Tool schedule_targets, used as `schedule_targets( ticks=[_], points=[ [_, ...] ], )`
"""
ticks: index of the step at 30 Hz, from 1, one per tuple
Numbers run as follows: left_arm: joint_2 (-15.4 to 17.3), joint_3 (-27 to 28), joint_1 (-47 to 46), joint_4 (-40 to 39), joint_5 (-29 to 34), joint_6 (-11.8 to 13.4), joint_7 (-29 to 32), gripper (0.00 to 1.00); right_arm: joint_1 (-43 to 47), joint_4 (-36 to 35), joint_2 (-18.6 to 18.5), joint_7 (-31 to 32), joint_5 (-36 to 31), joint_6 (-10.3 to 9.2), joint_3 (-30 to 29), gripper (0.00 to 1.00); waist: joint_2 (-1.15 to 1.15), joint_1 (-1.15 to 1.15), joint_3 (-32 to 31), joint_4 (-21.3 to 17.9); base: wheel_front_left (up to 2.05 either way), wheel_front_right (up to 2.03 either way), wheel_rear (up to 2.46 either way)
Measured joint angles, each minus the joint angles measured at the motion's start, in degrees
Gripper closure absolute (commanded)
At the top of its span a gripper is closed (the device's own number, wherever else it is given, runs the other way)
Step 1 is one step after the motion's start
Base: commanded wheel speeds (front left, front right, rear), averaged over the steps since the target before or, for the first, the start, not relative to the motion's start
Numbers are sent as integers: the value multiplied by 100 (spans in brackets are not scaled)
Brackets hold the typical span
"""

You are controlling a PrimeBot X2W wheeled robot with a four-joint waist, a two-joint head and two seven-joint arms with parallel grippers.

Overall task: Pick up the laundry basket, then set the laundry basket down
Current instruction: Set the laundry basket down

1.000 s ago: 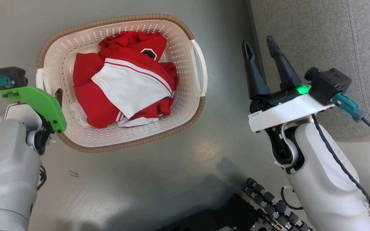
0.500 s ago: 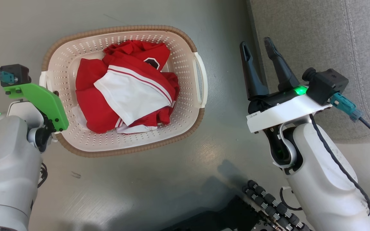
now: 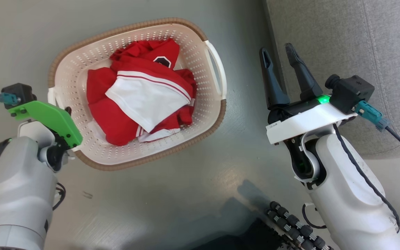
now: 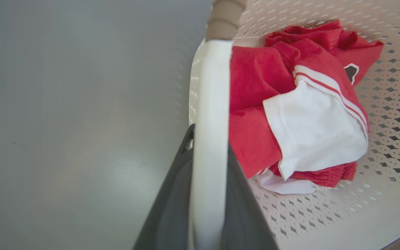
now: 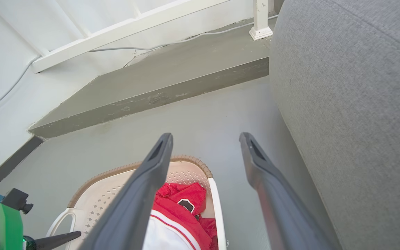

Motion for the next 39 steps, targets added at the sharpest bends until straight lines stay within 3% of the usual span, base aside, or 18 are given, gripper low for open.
schedule_targets(
  ticks=[7, 39],
  points=[
    [-181, 2, 54, 127, -40, -1, -97, 100, -2, 9, -1, 0, 0, 0, 11, 0, 0, 0, -79, -5, 0, 0, 0],
    [-285, 102, 42, 583, -130, 9, -491, 100, -5, 10, -1, 0, 63, -2, 115, 0, 0, 0, -42, -80, 0, 0, 0]
  ],
)
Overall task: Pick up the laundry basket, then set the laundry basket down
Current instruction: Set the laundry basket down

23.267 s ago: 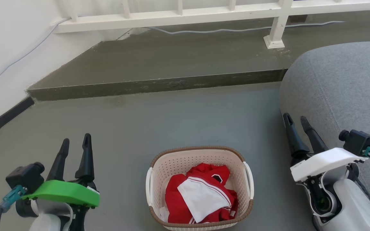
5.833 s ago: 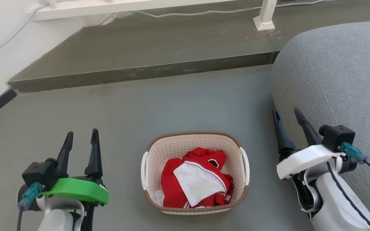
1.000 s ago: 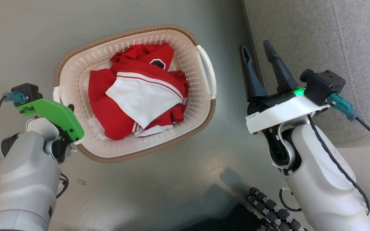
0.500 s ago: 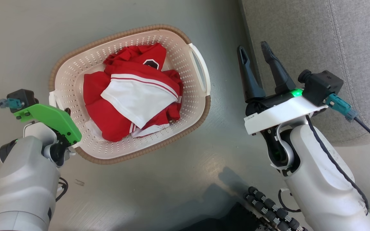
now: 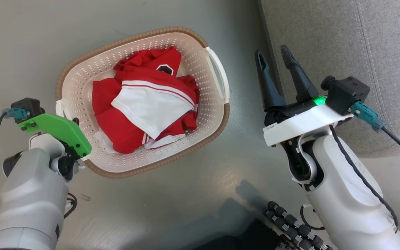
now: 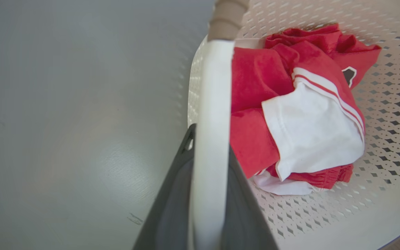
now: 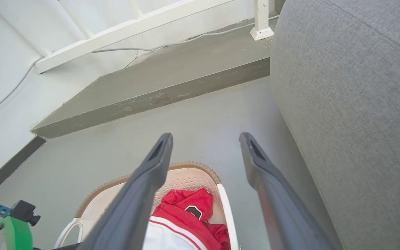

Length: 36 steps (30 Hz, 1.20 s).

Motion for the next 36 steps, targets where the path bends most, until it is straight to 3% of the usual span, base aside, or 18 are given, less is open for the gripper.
schedule_targets(
  ticks=[16, 18, 19, 20, 36],
  points=[
    [-40, -80, -71, 142, 1, 0, -93, 98, -68, 29, 0, 0, 26, 0, 12, 0, 0, 0, -19, -17, 0, 0, 0],
    [-40, -85, -71, 148, 1, -1, -97, 64, -68, 32, 0, 0, 26, 0, 15, 0, 0, 0, -25, -18, 0, 0, 0],
    [-43, -86, -77, 147, 1, -8, -101, 21, -68, 35, 0, 0, 26, 0, 20, 0, 0, 0, -28, -18, 0, 0, 0],
    [-47, -87, -84, 147, 1, -8, -103, 0, -68, 37, 1, 0, 26, 0, 25, 0, 0, 0, -31, -19, 0, 0, 0],
    [-56, -132, -98, 191, 10, -9, -151, 0, -67, 125, 0, 0, 27, 0, 38, 0, 0, 0, -122, -5, 0, 0, 0]
  ],
)
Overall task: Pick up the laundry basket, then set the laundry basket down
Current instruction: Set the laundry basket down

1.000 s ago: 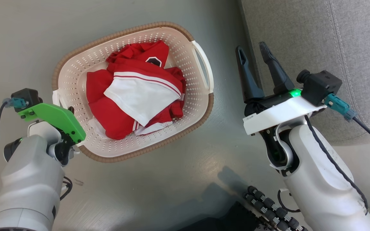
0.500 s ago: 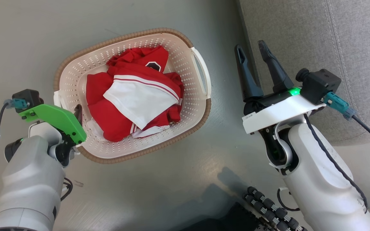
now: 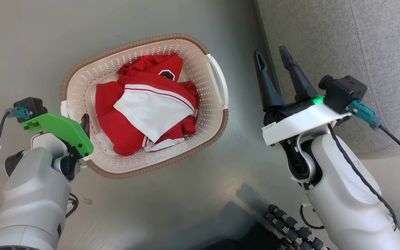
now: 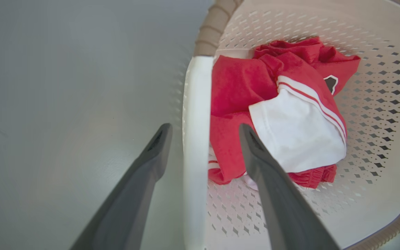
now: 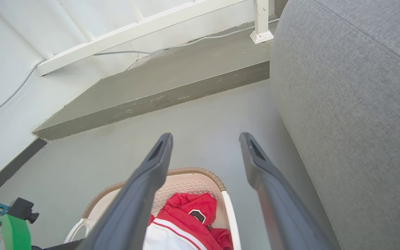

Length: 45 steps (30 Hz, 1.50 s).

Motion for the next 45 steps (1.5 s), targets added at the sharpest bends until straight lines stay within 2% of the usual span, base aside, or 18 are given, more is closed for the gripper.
schedule_targets(
  ticks=[13, 24, 31, 45],
  points=[
    [18, -227, 42, 1, 192, -5, -363, 0, 3, 283, 0, 0, -1, 18, -130, 0, 0, 0, -487, 104, 0, 0, 0],
    [-38, -263, 545, -96, 141, -7, -915, 0, 152, 625, -2, 0, -9, 169, -194, 0, 0, 0, -1179, 295, 0, 0, 0],
    [-153, -538, 831, -647, 191, -8, -1410, 0, 344, 803, -5, 0, -116, 279, -250, 0, 0, 0, -1706, 429, 0, 0, 0],
    [-131, -683, 1548, -1583, 234, -8, -1529, 0, 833, 964, -7, 0, -315, 369, -526, 0, 0, -1, -2697, 744, 0, 0, 0]
  ],
)
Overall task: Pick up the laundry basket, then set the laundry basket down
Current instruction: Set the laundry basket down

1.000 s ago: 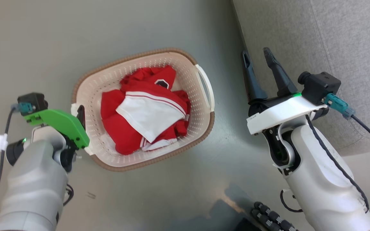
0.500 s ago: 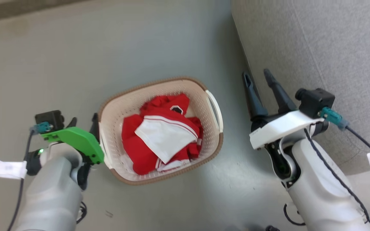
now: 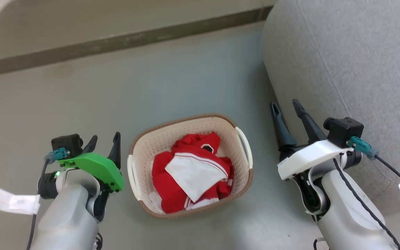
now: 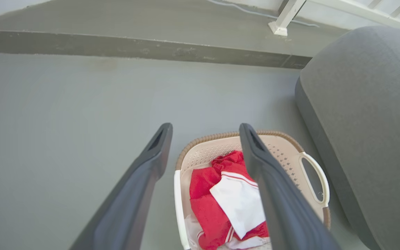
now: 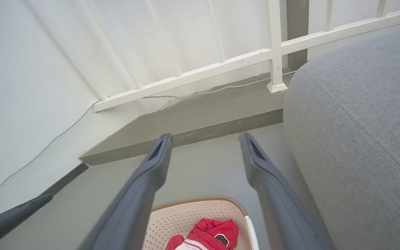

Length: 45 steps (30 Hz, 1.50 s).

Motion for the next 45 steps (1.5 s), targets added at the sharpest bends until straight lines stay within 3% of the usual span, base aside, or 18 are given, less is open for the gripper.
schedule_targets(
  ticks=[6, 24, 45],
  points=[
    [179, 423, 159, -1068, 102, -1, 0, 0, 175, -10, -44, 0, -74, 9, -130, 0, 0, 0, -358, 135, 0, 0, 0],
    [176, 1457, 1746, -3214, 817, 16, 0, 0, 648, -255, -141, 0, -311, 98, -404, 0, 0, 0, -1110, 449, 0, 0, 0],
    [-45, 2037, 3101, -4544, 1184, 8, 0, 0, 1013, -543, -149, 0, -528, 100, -644, 0, 0, 0, -1343, 576, 0, 0, 0]
  ],
)
